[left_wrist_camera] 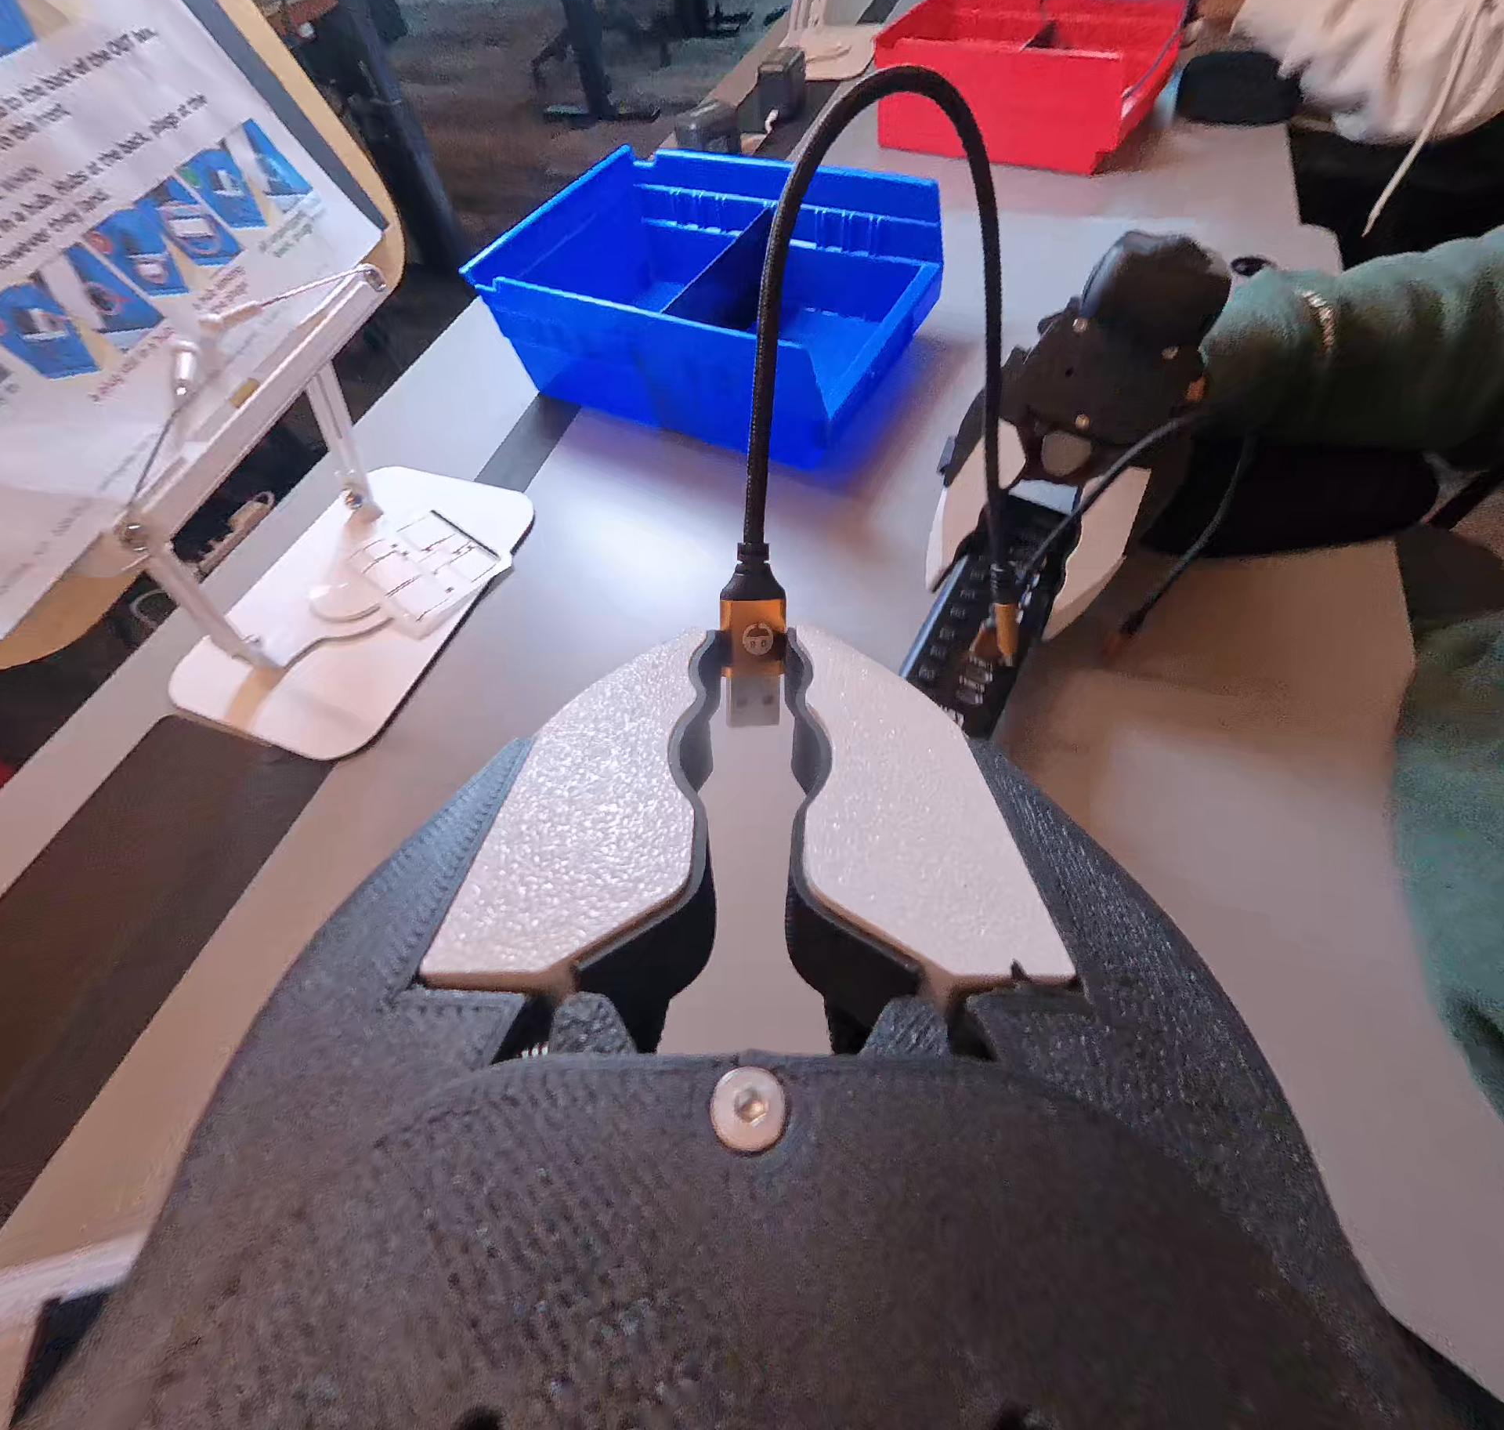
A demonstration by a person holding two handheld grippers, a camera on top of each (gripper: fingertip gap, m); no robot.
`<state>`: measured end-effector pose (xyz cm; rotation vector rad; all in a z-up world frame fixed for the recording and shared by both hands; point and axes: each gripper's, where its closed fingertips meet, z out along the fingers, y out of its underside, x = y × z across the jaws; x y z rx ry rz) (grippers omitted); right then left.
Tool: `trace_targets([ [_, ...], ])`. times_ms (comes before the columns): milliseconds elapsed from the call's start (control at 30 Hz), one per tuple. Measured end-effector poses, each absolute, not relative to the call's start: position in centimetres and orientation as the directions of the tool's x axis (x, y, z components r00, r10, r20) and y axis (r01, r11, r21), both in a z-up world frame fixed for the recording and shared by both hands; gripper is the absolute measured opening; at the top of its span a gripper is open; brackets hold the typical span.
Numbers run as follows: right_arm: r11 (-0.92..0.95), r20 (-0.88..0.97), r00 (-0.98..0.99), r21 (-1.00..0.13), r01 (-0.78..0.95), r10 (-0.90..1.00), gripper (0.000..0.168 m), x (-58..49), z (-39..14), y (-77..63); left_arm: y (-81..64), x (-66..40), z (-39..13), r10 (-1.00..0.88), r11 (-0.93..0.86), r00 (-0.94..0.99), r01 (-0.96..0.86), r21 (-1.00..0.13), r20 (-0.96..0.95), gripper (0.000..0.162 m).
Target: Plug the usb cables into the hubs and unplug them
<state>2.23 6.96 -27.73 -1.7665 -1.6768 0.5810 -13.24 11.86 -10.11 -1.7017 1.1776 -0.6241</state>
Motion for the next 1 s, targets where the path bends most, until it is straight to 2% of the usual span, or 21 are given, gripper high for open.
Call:
trace_targets([
  [267, 0.089, 0.100, -0.032, -0.632, 0.770, 0.994, 0.061, 0.8, -29.0, 4.9, 11.6, -10.5, -11.3, -0.934, -0.084, 0.355, -0.342, -0.936, -0.046, 0.015],
  [667, 0.108, 0.154, -0.013, -0.626, 0.772, 0.988, 0.061, 0.4, -29.3, 5.9, 12.1, -9.0, -12.8, -0.938, -0.124, 0.344, -0.242, -0.962, 0.034, 0.015],
  [833, 0.050, 0.158, 0.094, -0.722, 0.690, 0.983, 0.061, 1.3, -26.2, 7.2, 12.1, -9.1, -12.7, -0.928, -0.137, 0.367, -0.195, -0.971, 0.057, 0.014],
  [1000, -0.034, 0.096, 0.280, -0.903, 0.428, 0.955, 0.057, 3.1, -19.5, 9.4, 12.0, -8.8, -12.4, -0.926, -0.136, 0.372, -0.163, -0.977, 0.067, 0.015],
])
